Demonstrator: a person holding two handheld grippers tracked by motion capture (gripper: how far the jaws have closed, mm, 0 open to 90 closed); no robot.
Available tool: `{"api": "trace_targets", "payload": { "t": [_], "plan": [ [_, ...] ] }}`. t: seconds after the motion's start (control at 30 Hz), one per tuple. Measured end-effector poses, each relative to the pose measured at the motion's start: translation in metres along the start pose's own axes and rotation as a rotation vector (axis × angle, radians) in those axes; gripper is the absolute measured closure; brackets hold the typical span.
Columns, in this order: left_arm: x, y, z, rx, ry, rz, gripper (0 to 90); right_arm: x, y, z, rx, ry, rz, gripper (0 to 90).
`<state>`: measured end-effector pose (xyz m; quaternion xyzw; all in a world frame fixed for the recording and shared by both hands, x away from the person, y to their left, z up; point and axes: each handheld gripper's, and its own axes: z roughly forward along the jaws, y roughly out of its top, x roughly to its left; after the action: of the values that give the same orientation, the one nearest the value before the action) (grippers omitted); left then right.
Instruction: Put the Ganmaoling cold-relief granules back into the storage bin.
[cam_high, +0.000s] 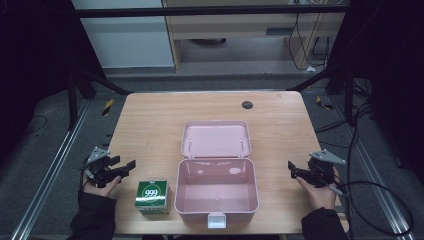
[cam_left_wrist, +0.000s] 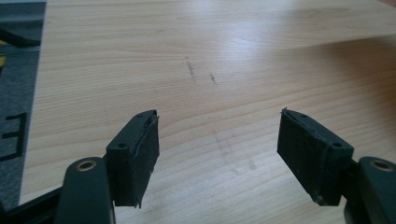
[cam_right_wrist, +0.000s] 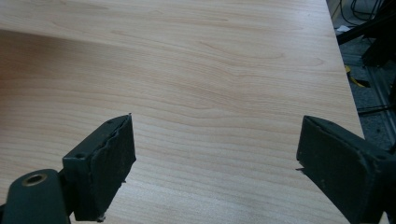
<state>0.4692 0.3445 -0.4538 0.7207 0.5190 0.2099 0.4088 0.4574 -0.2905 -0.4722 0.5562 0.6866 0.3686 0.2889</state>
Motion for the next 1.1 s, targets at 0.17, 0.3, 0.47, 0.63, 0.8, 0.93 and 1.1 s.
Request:
{"api": "trace_targets", "payload": {
  "t": [0.17,0.3,0.47,0.63,0.8,0.93,1.1],
  "plan": [
    [-0.003,0.005,-0.005,-0.007,-0.053,0.021,29.9,-0.001,0.000,-0.001,-0.005,-0.002,-0.007,11.7],
    [-0.008,0.009,-0.006,0.011,-0.114,0.047,29.6,0.000,-0.002,0.000,-0.002,-0.005,-0.022,11.5],
    [-0.014,0.015,-0.009,0.024,-0.188,0.108,30.2,0.000,-0.003,0.001,-0.006,-0.009,-0.041,10.7],
    [-0.020,0.021,-0.011,0.044,-0.224,0.164,30.2,0.000,-0.003,0.002,-0.007,-0.019,-0.050,10.6],
    [-0.025,0.027,-0.012,0.066,-0.244,0.232,30.1,0.000,-0.004,0.002,-0.004,-0.027,-0.060,10.3],
    [-0.025,0.032,-0.016,0.088,-0.269,0.270,29.8,0.000,-0.005,0.002,0.002,-0.026,-0.058,9.8],
    [-0.026,0.041,-0.024,0.119,-0.296,0.341,28.1,0.001,-0.006,0.003,0.009,-0.027,-0.070,9.3]
  ]
}}
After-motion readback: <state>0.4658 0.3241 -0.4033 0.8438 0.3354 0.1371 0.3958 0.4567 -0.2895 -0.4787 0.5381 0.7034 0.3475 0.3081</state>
